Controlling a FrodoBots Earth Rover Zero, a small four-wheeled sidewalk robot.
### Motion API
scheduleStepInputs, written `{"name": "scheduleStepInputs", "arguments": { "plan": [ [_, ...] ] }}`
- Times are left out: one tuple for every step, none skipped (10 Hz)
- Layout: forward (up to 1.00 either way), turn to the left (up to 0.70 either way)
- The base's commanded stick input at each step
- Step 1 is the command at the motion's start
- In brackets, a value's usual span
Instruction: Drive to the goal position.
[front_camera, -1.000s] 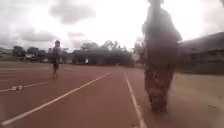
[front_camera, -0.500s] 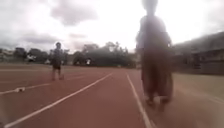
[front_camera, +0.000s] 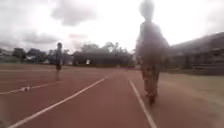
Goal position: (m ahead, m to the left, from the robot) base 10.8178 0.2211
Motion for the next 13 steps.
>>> {"name": "scheduleStepInputs", "arguments": {
  "plan": [
    [0.85, -0.34],
    [0.85, 0.00],
    [0.85, 0.00],
    [0.85, 0.00],
    [0.85, 0.00],
    [0.85, 0.00],
    [0.85, 0.00],
    [0.85, 0.00],
    [0.85, 0.00],
    [0.85, 0.00],
    [0.85, 0.00],
    [0.85, 0.00],
    [0.85, 0.00]
  ]
}}
